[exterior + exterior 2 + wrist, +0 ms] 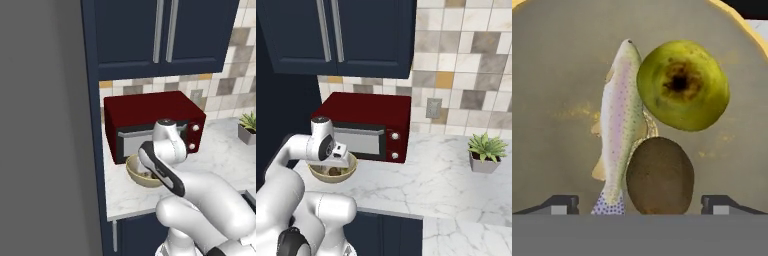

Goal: Take the pear, fish, and kiwi from the freezer and place them in the bowl on the counter.

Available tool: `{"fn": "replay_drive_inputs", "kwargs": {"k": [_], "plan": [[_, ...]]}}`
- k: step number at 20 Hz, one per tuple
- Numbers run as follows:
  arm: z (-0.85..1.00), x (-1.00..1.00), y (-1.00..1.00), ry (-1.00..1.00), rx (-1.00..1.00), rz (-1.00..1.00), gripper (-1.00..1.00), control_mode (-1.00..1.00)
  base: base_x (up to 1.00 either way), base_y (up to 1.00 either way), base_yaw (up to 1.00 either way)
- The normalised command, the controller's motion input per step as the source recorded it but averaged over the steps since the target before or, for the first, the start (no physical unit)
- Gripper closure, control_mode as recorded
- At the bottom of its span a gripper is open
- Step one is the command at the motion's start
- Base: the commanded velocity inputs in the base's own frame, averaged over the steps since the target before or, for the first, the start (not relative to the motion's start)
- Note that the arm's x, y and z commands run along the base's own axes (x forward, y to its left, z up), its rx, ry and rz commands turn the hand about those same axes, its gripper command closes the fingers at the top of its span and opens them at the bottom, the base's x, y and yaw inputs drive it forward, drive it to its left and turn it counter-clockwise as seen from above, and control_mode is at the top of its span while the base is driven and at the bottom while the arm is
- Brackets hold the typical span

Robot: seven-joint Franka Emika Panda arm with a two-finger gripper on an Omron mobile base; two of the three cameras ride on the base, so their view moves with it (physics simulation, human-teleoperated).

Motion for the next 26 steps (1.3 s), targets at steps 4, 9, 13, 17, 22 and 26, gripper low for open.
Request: {"fn": "replay_drive_inputs", "kwargs": {"k": [4, 9, 13, 17, 22, 26], "plan": [[0.26, -0.35, 0.0, 0.0, 0.0, -0.05, -1.0, -1.0, 0.0, 0.0, 0.0], [0.71, -0.14, 0.0, -0.06, 0.0, -0.04, -1.0, -1.0, 0.0, 0.0, 0.0], [0.98, -0.27, 0.0, -0.04, 0.0, -0.03, -1.0, -1.0, 0.0, 0.0, 0.0], [0.87, -0.65, -0.05, -0.09, 0.0, -0.03, -1.0, -1.0, 0.0, 0.0, 0.0], [0.82, -0.89, -0.13, -0.22, 0.0, -0.03, -1.0, -1.0, 0.0, 0.0, 0.0], [0.8, -0.93, -0.21, -0.22, 0.0, -0.01, -1.0, -1.0, 0.0, 0.0, 0.0]]}}
